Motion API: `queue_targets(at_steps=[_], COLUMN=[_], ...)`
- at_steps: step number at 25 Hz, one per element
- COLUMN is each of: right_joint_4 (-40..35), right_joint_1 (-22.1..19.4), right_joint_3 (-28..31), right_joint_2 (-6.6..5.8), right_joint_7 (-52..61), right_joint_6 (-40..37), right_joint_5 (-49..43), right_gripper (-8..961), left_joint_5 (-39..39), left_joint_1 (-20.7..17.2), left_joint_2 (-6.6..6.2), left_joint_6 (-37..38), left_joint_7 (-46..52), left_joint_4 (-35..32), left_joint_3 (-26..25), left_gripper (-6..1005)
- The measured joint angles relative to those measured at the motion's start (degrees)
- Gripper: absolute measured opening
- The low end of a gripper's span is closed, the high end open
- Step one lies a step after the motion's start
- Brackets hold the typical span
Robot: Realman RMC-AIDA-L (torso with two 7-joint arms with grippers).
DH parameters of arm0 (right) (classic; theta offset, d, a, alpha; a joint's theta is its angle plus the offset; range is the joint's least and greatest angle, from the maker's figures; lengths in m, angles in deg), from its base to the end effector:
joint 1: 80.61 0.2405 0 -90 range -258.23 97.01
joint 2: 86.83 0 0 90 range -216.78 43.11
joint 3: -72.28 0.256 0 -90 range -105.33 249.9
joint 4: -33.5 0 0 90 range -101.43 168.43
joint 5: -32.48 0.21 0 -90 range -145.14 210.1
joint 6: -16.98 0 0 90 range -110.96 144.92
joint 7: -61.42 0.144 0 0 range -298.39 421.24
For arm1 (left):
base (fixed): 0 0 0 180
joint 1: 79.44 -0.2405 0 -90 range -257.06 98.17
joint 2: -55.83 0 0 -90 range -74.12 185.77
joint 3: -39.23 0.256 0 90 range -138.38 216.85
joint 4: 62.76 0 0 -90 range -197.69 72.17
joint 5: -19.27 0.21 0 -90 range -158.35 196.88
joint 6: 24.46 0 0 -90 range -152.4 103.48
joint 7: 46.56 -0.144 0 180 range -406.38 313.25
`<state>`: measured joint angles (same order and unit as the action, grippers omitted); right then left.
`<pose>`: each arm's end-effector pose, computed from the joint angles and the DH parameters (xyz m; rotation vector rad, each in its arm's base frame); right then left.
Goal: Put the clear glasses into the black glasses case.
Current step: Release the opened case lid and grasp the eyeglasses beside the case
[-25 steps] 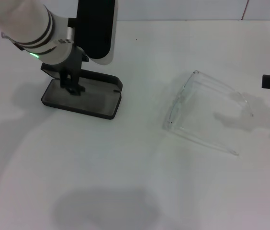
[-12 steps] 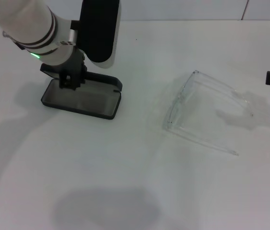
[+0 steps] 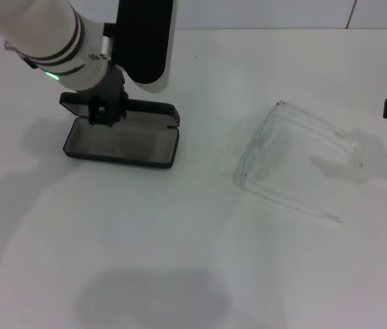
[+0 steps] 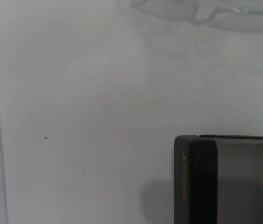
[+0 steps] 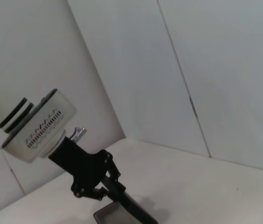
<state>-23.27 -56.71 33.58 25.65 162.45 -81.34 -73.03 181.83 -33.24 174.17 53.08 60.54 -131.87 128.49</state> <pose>0.2600 0.3264 0.1105 -2.5816 0.7505 0.7584 -0.1432 0.4063 -0.0164 -2.5912 0.4388 0.9734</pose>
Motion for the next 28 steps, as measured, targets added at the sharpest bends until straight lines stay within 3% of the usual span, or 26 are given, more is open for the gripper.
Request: queue_targets(at_steps=[7,13,17,20,25,28], right_joint_4=[-8.9,-14.8,-13.3,-11.1,-4.7,-3.6], right_joint_1=[4.6,14.5,23.6,29.2,37.0,39.3], right_joint_3=[-5.3,-16.1,-18.7,-18.8,-19.6,-23.0], right_joint_2=[-0.56,-0.6,0.23,0.17,-0.71,0.3], right_joint_7=[7.2,22.9,32.1,35.9,37.2,33.9], right_joint_6=[-0.9,-0.6,-3.0,-5.8,-9.5,-8.0], right_joint_5=[-5.6,-19.5,-31.0,-35.8,-39.6,-42.3], right_gripper=[869,869,868,868,806,764], left_joint_5=[-0.1,-0.1,0.0,0.0,-0.1,-0.1], left_joint_1=[-1.8,-3.7,-3.9,-3.9,-4.4,-5.1], left_joint_2=[0.54,1.12,1.12,1.06,1.16,1.21], left_joint_6=[4.3,6.9,7.0,7.0,6.6,6.3], left_joint_7=[3.4,5.6,6.7,6.9,7.1,7.2], left_joint_4=[-7.9,-13.5,-14.2,-14.2,-14.2,-14.3], left_joint_3=[-3.6,-7.6,-10.8,-11.5,-11.7,-12.0], left_gripper=[200,202,202,202,202,202])
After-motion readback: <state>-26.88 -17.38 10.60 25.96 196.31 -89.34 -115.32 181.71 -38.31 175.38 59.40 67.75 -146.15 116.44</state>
